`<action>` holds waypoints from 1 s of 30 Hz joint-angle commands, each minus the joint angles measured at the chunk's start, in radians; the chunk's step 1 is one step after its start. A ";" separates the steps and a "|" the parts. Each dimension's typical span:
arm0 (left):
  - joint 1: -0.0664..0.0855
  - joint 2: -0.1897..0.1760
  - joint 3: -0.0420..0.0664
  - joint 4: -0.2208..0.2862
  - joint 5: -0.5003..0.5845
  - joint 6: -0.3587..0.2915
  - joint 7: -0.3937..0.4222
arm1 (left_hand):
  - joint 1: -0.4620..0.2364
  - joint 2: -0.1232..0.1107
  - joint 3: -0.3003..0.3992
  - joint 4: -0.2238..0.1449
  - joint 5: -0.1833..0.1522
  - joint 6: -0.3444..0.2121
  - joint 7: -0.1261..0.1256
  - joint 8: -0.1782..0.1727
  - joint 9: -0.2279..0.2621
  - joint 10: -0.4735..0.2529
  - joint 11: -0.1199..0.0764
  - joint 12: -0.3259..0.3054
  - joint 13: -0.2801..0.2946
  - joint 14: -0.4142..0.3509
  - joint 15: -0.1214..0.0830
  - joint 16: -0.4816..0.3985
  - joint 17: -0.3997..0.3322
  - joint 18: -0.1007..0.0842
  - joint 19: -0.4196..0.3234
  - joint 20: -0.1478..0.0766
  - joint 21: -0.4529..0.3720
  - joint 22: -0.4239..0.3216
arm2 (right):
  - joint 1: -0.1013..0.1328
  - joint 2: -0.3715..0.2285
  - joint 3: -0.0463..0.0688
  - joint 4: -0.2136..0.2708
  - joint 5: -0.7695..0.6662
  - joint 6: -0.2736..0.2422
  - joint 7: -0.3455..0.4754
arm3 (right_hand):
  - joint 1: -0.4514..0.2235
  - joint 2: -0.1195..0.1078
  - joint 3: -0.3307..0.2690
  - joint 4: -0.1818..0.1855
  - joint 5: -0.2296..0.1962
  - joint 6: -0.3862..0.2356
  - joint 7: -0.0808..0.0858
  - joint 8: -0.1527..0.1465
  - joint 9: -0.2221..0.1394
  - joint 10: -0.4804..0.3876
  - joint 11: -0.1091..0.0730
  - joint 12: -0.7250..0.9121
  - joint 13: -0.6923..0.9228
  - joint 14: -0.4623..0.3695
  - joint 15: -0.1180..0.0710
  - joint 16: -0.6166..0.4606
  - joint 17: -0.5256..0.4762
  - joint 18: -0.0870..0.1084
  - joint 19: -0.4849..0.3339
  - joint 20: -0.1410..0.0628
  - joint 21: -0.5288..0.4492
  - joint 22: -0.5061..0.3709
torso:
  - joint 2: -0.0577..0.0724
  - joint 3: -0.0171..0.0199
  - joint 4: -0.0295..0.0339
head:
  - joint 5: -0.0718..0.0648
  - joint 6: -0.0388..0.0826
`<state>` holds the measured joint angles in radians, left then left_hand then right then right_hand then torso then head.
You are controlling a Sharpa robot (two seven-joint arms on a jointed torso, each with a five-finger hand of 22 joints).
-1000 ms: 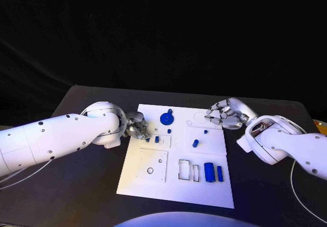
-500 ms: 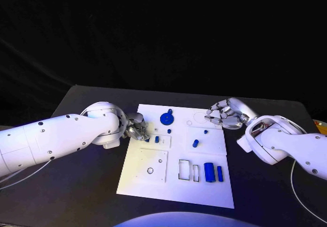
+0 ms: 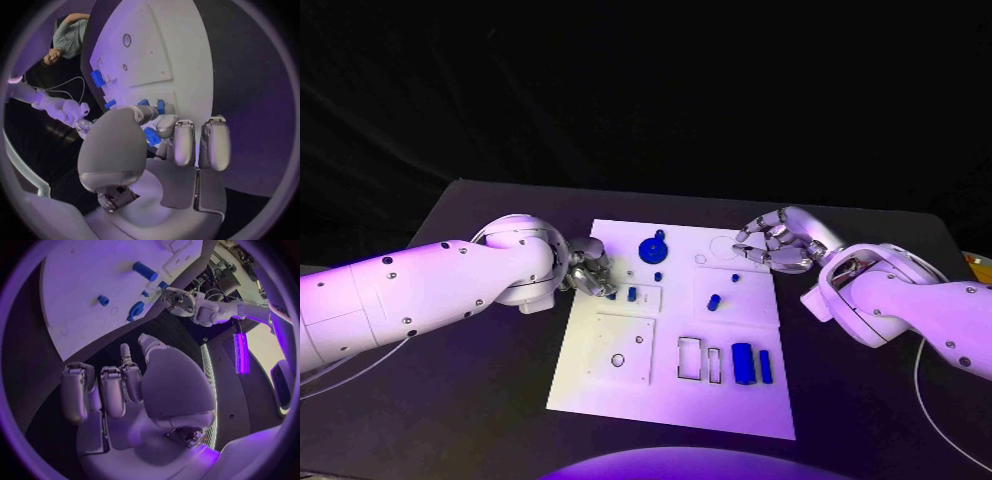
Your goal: Assemble the parts on the task board
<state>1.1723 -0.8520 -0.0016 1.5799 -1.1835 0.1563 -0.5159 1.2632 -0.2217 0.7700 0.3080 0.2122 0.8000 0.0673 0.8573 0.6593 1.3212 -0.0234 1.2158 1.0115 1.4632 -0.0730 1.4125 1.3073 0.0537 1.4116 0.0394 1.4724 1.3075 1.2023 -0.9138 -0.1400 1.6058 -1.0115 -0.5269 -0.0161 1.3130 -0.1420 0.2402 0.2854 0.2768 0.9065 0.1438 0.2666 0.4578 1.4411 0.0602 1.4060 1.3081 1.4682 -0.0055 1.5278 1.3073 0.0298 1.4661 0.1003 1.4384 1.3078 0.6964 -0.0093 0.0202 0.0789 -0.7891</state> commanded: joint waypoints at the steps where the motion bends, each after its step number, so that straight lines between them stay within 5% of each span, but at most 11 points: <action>1: -0.004 0.006 -0.003 0.001 0.021 0.021 0.001 | -0.026 -0.011 0.122 -0.109 -0.003 0.033 -0.026 0.013 0.101 0.014 -0.006 -0.001 0.003 0.048 -0.009 -0.001 0.028 -0.003 0.007 -0.004 0.006 0.050 | -0.001 0.001 0.000 0.000 -0.012 0.010 0.008 | -0.001 0.009 0.002 0.003 0.006 -0.007 -0.001 0.007 0.001 -0.004 0.000 -0.003 0.104 0.072 -0.006 -0.005 0.131 0.007 0.026 -0.005 -0.006 0.175 | 0.000 0.0001 -0.0005 | 0.001 -0.002; 8: -0.005 0.011 -0.004 -0.005 0.037 0.014 -0.001 | -0.083 -0.035 0.079 -0.080 -0.004 0.051 -0.040 0.014 0.108 0.024 -0.017 0.004 0.010 0.048 -0.018 -0.001 0.029 -0.004 0.012 -0.012 0.008 0.058 | -0.002 0.001 0.000 -0.001 -0.012 0.010 0.008 | -0.001 0.009 0.002 0.003 0.006 -0.007 -0.001 0.007 0.001 -0.004 0.000 -0.003 0.104 0.072 -0.006 -0.005 0.131 0.007 0.026 -0.005 -0.006 0.175 | 0.000 0.0006 -0.0007 | 0.000 -0.003; 16: -0.005 0.014 -0.004 -0.010 0.043 0.012 -0.006 | -0.139 -0.028 0.017 -0.027 -0.006 0.069 -0.046 0.008 0.111 0.026 -0.021 0.002 0.010 0.048 -0.022 -0.002 0.029 -0.005 0.015 -0.017 0.009 0.062 | -0.002 0.000 0.000 -0.001 -0.012 0.010 0.009 | -0.001 0.009 0.002 0.003 0.006 -0.007 -0.001 0.007 0.001 -0.004 0.000 -0.003 0.104 0.072 -0.006 -0.005 0.131 0.007 0.026 -0.005 -0.006 0.175 | 0.000 0.0006 -0.0004 | 0.000 -0.004; 30: -0.005 0.022 -0.004 -0.028 0.046 0.003 -0.019 | -0.223 -0.002 -0.095 -0.015 -0.006 0.082 -0.044 -0.009 0.111 0.026 -0.020 0.001 0.011 0.048 -0.022 -0.001 0.029 -0.006 0.016 -0.018 0.008 0.064 | -0.003 0.000 0.000 -0.001 -0.012 0.007 0.010 | -0.003 0.009 0.001 0.002 0.006 -0.007 -0.001 0.007 0.001 -0.005 0.000 -0.005 0.102 0.072 -0.006 -0.005 0.130 0.007 0.025 -0.005 -0.008 0.174 | 0.000 -0.0001 -0.0006 | -0.001 -0.005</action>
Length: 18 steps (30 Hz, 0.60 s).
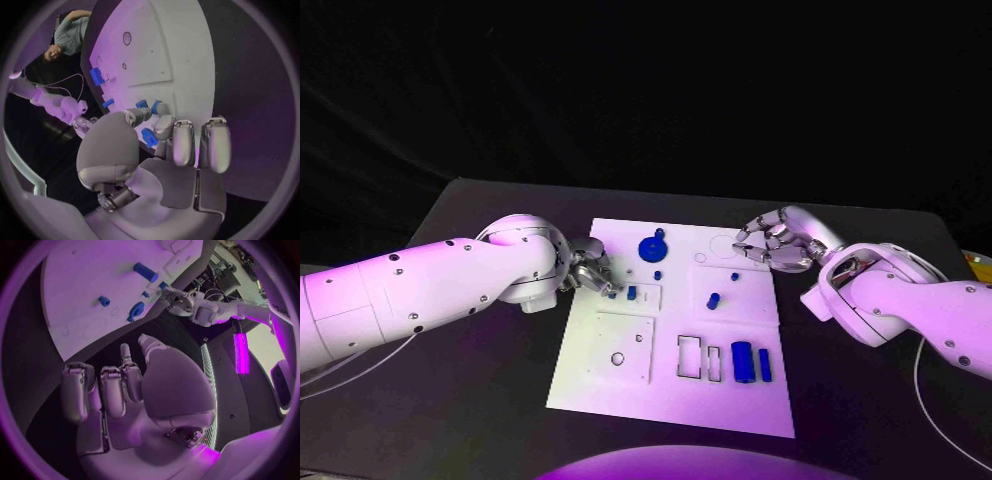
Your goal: Assemble the parts on the task board
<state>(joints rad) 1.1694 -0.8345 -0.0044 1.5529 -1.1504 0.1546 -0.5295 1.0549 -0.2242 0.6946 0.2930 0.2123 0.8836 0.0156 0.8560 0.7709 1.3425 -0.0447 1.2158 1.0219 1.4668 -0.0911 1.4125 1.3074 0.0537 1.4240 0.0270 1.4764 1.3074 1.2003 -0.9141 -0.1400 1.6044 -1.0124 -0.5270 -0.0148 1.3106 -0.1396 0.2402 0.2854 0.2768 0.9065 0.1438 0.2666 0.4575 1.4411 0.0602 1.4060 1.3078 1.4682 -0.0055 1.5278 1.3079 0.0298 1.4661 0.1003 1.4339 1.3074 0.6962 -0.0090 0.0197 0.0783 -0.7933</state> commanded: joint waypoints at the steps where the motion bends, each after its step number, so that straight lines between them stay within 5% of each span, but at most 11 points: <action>1: -0.002 0.005 -0.001 -0.003 0.013 0.005 -0.007 | -0.024 0.002 -0.035 0.000 -0.006 0.000 0.007 -0.009 0.000 0.004 0.001 0.001 0.001 0.045 -0.004 -0.002 0.029 -0.006 0.004 -0.006 0.004 0.064 | -0.001 0.000 0.000 0.001 -0.011 0.008 0.008 | -0.001 0.007 0.001 0.003 0.006 -0.008 -0.001 0.007 0.001 -0.005 0.000 -0.005 0.102 0.072 -0.006 -0.006 0.129 0.007 0.024 -0.005 -0.004 0.174 | 0.000 -0.0002 -0.0002 | 0.000 -0.001; 18: -0.002 0.004 -0.001 -0.010 0.014 0.010 -0.019 | -0.063 0.009 -0.127 0.001 -0.005 0.006 0.007 -0.018 0.002 0.005 0.001 0.001 0.001 0.045 -0.004 -0.002 0.030 -0.006 0.006 -0.006 0.004 0.067 | -0.001 -0.003 0.000 0.002 -0.010 0.007 0.008 | -0.002 0.007 0.001 0.003 0.006 -0.008 -0.001 0.007 0.001 -0.005 0.000 -0.005 0.103 0.072 -0.006 -0.006 0.128 0.007 0.024 -0.005 -0.004 0.173 | 0.000 -0.0002 -0.0002 | -0.001 0.001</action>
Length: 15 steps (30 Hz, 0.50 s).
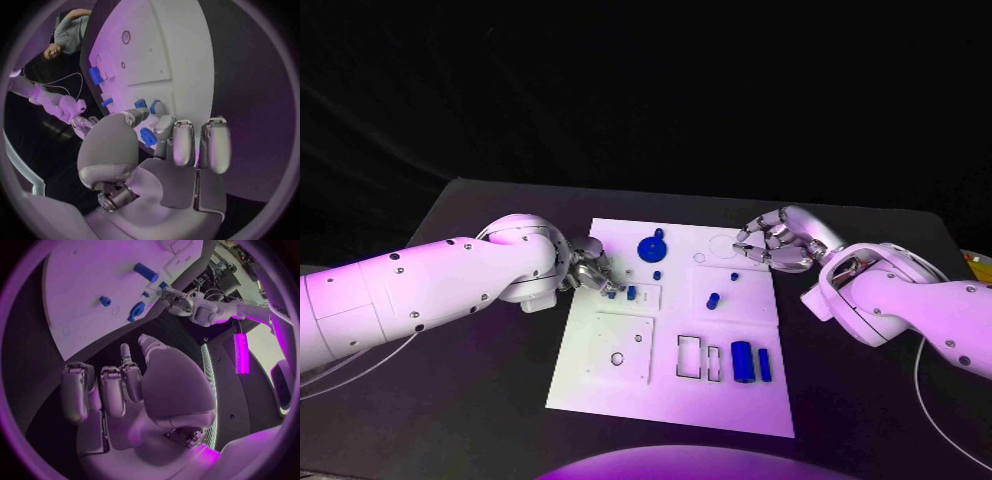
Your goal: Assemble the parts on the task board
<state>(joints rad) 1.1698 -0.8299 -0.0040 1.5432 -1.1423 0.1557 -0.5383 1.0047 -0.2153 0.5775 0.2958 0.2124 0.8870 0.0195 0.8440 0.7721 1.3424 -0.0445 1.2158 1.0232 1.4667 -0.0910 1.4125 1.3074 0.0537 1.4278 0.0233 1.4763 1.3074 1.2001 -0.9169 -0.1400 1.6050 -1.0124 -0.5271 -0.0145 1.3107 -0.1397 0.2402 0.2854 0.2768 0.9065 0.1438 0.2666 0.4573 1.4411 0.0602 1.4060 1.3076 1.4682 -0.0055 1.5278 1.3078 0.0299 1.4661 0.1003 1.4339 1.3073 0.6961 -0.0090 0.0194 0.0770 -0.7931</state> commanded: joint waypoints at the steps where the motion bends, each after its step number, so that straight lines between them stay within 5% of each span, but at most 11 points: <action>1: -0.002 -0.001 -0.002 0.000 0.007 0.006 -0.010 | -0.017 0.002 -0.020 -0.001 -0.005 0.003 0.003 -0.007 0.001 0.005 0.001 0.000 0.000 0.045 -0.004 -0.001 0.030 -0.006 0.003 -0.002 0.005 0.068 | -0.001 0.000 0.000 0.001 -0.010 0.007 0.008 | -0.002 0.007 0.001 0.003 0.006 -0.008 -0.001 0.007 0.002 -0.005 0.000 -0.005 0.103 0.072 -0.006 -0.006 0.129 0.007 0.024 -0.006 -0.004 0.173 | 0.000 -0.0004 0.0000 | 0.000 0.001; 15: -0.002 -0.019 0.005 0.020 0.028 -0.068 0.005 | -0.094 0.015 -0.121 -0.001 -0.006 0.005 0.002 -0.010 0.009 0.004 0.000 -0.001 -0.001 0.044 -0.006 -0.002 0.030 -0.006 0.003 -0.005 0.004 0.068 | -0.001 -0.001 0.000 0.000 -0.010 0.007 0.009 | -0.004 0.007 0.000 0.003 0.006 -0.009 -0.001 0.007 0.002 -0.005 0.000 -0.005 0.103 0.072 -0.006 -0.005 0.130 0.007 0.024 -0.005 -0.005 0.173 | 0.000 -0.0007 0.0007 | -0.004 0.003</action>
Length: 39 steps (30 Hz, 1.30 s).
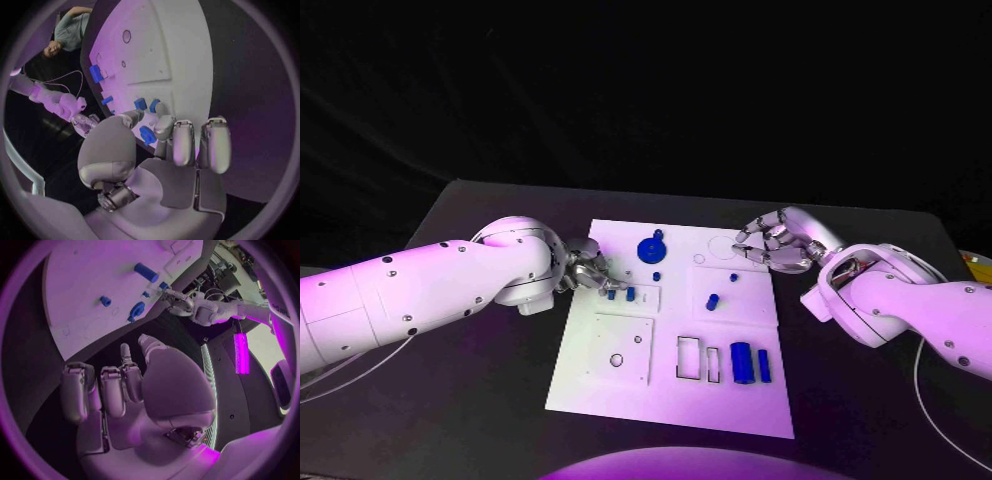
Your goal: Assemble the parts on the task board
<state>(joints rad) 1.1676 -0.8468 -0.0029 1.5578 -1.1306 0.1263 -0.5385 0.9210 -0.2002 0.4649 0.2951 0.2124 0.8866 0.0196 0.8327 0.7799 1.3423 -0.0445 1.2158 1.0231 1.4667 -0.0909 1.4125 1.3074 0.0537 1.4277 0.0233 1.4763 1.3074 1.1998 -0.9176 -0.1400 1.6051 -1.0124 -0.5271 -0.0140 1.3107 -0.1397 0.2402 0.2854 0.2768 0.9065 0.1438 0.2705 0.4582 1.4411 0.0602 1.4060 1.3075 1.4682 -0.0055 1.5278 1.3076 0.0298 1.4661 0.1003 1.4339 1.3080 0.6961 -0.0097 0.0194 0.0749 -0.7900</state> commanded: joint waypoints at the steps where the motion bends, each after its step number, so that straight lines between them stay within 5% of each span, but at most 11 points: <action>1: 0.000 -0.003 0.007 0.006 0.019 -0.043 0.006 | -0.012 0.001 -0.010 0.000 -0.006 0.005 0.002 0.001 0.002 0.003 0.000 -0.002 -0.003 0.044 -0.006 -0.002 0.030 -0.006 0.002 -0.005 0.003 0.067 | -0.001 0.000 0.000 0.000 -0.010 0.007 0.008 | -0.004 0.007 0.000 0.003 0.006 -0.009 -0.001 0.003 0.001 -0.005 0.000 -0.005 0.103 0.072 -0.006 -0.005 0.130 0.007 0.024 -0.006 -0.005 0.173 | 0.000 0.0002 0.0009 | -0.001 0.000; 8: 0.004 -0.014 0.027 0.017 0.055 -0.081 0.039 | -0.014 0.013 -0.015 -0.001 -0.003 -0.006 0.004 -0.003 0.003 -0.010 0.002 -0.016 -0.023 0.044 -0.005 -0.002 0.029 -0.002 -0.011 -0.005 -0.006 0.049 | -0.001 0.000 0.000 -0.001 -0.010 0.006 0.008 | -0.004 0.007 0.000 0.003 0.006 -0.009 -0.001 0.003 0.001 -0.005 0.000 -0.005 0.103 0.072 -0.006 -0.005 0.130 0.007 0.024 -0.006 -0.005 0.173 | 0.000 0.0002 -0.0004 | -0.004 0.004; 13: 0.007 -0.014 0.035 0.026 0.073 -0.132 0.110 | 0.017 0.048 -0.017 -0.001 0.003 -0.066 0.027 -0.024 0.006 -0.082 0.022 -0.087 -0.118 0.042 0.010 -0.005 0.026 0.019 -0.076 0.006 -0.056 -0.041 | -0.002 0.000 0.000 -0.001 -0.010 0.005 0.009 | -0.004 0.007 0.000 0.003 0.006 -0.009 -0.001 0.003 0.001 -0.005 0.000 -0.005 0.103 0.072 -0.006 -0.005 0.130 0.007 0.024 -0.006 -0.005 0.173 | 0.000 0.0007 -0.0006 | -0.004 0.006; 16: 0.008 -0.011 0.036 0.028 0.087 -0.178 0.179 | 0.047 0.054 -0.021 -0.002 0.008 -0.118 0.053 -0.059 -0.008 -0.177 0.045 -0.183 -0.243 0.029 0.030 -0.025 0.000 0.041 -0.150 0.019 -0.121 -0.146 | -0.002 0.000 0.000 -0.001 -0.010 0.004 0.009 | -0.006 0.007 0.000 0.003 0.006 -0.009 -0.001 0.003 0.001 -0.005 0.000 -0.005 0.103 0.072 -0.006 -0.006 0.130 0.007 0.024 -0.005 -0.006 0.172 | 0.000 0.0007 -0.0005 | -0.007 0.008; 18: 0.008 -0.005 0.036 0.026 0.094 -0.222 0.236 | 0.112 0.043 -0.014 -0.001 0.009 -0.171 0.089 -0.099 -0.039 -0.299 0.076 -0.287 -0.361 -0.015 0.061 -0.080 -0.066 0.081 -0.295 0.043 -0.261 -0.347 | -0.002 -0.001 0.000 -0.001 -0.010 0.003 0.009 | -0.007 0.007 0.000 0.004 0.006 -0.009 -0.001 0.004 0.001 -0.005 0.000 -0.005 0.103 0.072 -0.006 -0.006 0.129 0.007 0.024 -0.005 -0.006 0.172 | -0.001 0.0010 0.0001 | -0.010 0.009; 19: 0.008 -0.001 0.034 0.024 0.094 -0.246 0.272 | 0.134 0.042 -0.008 -0.001 0.010 -0.186 0.099 -0.113 -0.053 -0.321 0.087 -0.301 -0.371 -0.030 0.068 -0.096 -0.085 0.094 -0.342 0.052 -0.313 -0.416 | -0.002 -0.001 0.000 -0.001 -0.010 0.003 0.010 | -0.007 0.007 0.000 0.004 0.006 -0.009 -0.001 0.004 0.001 -0.005 0.000 -0.005 0.103 0.072 -0.006 -0.006 0.129 0.007 0.024 -0.005 -0.006 0.172 | -0.001 0.0012 0.0011 | -0.012 0.010; 20: 0.008 0.003 0.032 0.022 0.090 -0.267 0.301 | 0.186 0.028 0.013 -0.004 0.010 -0.219 0.120 -0.144 -0.079 -0.377 0.107 -0.342 -0.396 -0.148 0.086 -0.268 -0.287 0.118 -0.445 0.067 -0.424 -0.557 | -0.002 -0.001 0.000 -0.001 -0.010 0.002 0.010 | -0.007 0.007 0.000 0.004 0.006 -0.009 -0.001 0.004 0.001 -0.005 0.000 -0.005 0.103 0.072 -0.006 -0.006 0.129 0.007 0.024 -0.005 -0.006 0.172 | -0.001 0.0013 0.0012 | -0.013 0.011; 21: 0.008 0.008 0.028 0.018 0.082 -0.292 0.338 | 0.234 0.010 0.031 -0.001 0.007 -0.237 0.141 -0.170 -0.109 -0.431 0.129 -0.386 -0.429 -0.255 0.107 -0.409 -0.437 0.124 -0.491 0.085 -0.498 -0.620 | -0.002 -0.001 0.000 -0.001 -0.009 0.002 0.011 | -0.007 0.007 0.000 0.004 0.006 -0.009 -0.001 0.004 0.001 -0.005 0.000 -0.005 0.103 0.072 -0.006 -0.006 0.129 0.007 0.024 -0.005 -0.006 0.172 | -0.001 0.0010 0.0019 | -0.016 0.011; 25: 0.005 0.028 0.015 0.004 0.020 -0.365 0.454 | 0.378 -0.032 0.070 -0.021 0.002 -0.252 0.169 -0.226 -0.195 -0.529 0.163 -0.497 -0.532 -0.367 0.139 -0.513 -0.535 0.127 -0.516 0.121 -0.607 -0.687 | -0.002 -0.001 0.000 -0.001 -0.008 0.001 0.012 | -0.008 0.008 0.000 0.003 0.006 -0.010 -0.001 0.004 0.002 -0.008 0.000 -0.009 0.099 0.071 -0.006 -0.007 0.126 0.008 0.022 -0.006 -0.010 0.170 | 0.000 -0.0011 0.0024 | -0.021 0.013; 30: -0.004 0.055 -0.001 -0.006 -0.164 -0.416 0.532 | 0.509 -0.067 0.083 -0.066 0.001 -0.211 0.161 -0.261 -0.276 -0.522 0.162 -0.544 -0.615 -0.367 0.136 -0.483 -0.554 0.129 -0.495 0.121 -0.616 -0.693 | -0.003 -0.001 0.000 0.000 -0.007 0.000 0.015 | -0.008 0.008 0.000 0.003 0.006 -0.010 -0.001 0.004 0.002 -0.009 0.000 -0.011 0.098 0.071 -0.006 -0.008 0.125 0.009 0.022 -0.006 -0.010 0.169 | 0.002 -0.0019 -0.0011 | -0.021 0.016; 39: -0.012 0.097 -0.017 -0.039 -0.343 -0.345 0.513 | 0.558 -0.084 -0.014 -0.045 0.001 -0.191 0.149 -0.340 -0.397 -0.549 0.166 -0.665 -0.761 -0.350 0.140 -0.417 -0.597 0.129 -0.479 0.123 -0.586 -0.667 | -0.005 -0.001 0.000 0.001 -0.007 0.001 0.015 | -0.008 0.008 0.000 0.003 0.007 -0.010 -0.001 0.004 0.002 -0.010 0.000 -0.012 0.097 0.070 -0.006 -0.008 0.123 0.009 0.020 -0.006 -0.014 0.167 | 0.001 -0.0008 -0.0005 | -0.023 0.016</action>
<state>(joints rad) 1.1559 -0.7562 -0.0194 1.5232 -1.3562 -0.2388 -0.0525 1.4737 -0.2829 0.4561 0.2494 0.2146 0.6925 0.1677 0.4955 0.3882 0.7963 0.1185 0.5560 0.2682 1.1137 0.0481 0.9922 0.7132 0.1704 0.9421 0.1449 0.8885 0.6396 1.1962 -0.9187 -0.1400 1.6048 -1.0117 -0.5289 -0.0089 1.3066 -0.1356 0.2402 0.2854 0.2809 0.9028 0.1402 0.2705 0.4587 1.4411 0.0602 1.3979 1.3073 1.4682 -0.0055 1.5239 1.3074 0.0298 1.4661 0.1003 1.4227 1.3076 0.6972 -0.0105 0.0192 0.0521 -0.7735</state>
